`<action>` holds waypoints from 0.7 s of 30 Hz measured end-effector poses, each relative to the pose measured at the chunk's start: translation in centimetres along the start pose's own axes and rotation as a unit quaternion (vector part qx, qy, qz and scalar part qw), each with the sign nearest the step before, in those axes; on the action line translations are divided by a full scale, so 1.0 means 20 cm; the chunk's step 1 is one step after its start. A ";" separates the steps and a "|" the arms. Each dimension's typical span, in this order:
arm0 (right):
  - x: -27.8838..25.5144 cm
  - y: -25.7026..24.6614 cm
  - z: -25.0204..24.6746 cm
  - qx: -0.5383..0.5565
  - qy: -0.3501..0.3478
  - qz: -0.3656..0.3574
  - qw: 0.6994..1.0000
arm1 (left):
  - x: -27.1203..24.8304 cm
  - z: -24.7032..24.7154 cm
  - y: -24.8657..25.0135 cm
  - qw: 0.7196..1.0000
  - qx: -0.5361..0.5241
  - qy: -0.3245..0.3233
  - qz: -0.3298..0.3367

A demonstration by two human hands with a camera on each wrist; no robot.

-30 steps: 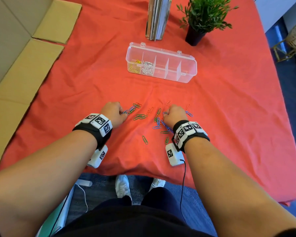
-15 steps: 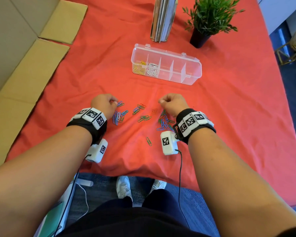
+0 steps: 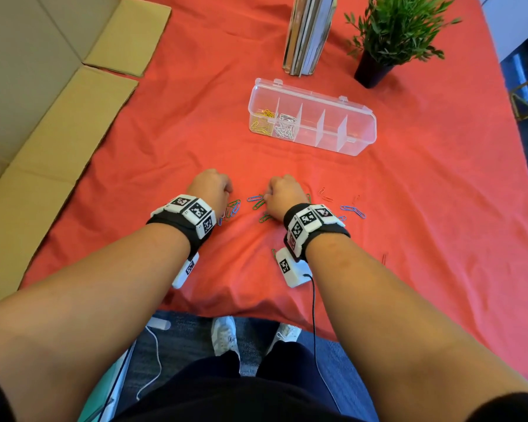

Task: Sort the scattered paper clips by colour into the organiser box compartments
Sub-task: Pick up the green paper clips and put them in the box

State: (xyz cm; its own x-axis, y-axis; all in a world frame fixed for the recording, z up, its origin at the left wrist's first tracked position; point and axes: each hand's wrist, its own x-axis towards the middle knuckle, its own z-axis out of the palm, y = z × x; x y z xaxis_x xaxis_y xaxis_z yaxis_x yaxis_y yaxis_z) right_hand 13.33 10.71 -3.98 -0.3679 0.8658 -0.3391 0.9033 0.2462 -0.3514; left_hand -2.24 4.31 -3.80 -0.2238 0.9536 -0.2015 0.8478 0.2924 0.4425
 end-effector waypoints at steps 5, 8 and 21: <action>-0.01 0.10 -0.09 0.159 0.006 0.044 0.986 | 0.00 -0.02 -0.06 0.999 -0.033 0.018 -0.028; -0.04 0.14 -0.14 0.309 -0.006 0.069 0.948 | 0.00 -0.03 -0.09 0.999 -0.027 0.014 -0.030; -0.16 0.24 -0.25 0.613 -0.138 0.122 0.768 | 0.00 -0.08 0.06 0.974 -0.218 -0.016 -0.051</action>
State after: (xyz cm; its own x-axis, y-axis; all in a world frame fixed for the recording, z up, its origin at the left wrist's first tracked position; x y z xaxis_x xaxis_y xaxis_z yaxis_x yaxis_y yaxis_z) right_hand 19.86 11.35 -0.22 -0.4067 0.6534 -0.6385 0.1288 -0.6509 -0.7482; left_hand -2.03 4.73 -1.98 -0.2745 0.9175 -0.2879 0.5353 0.3945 0.7469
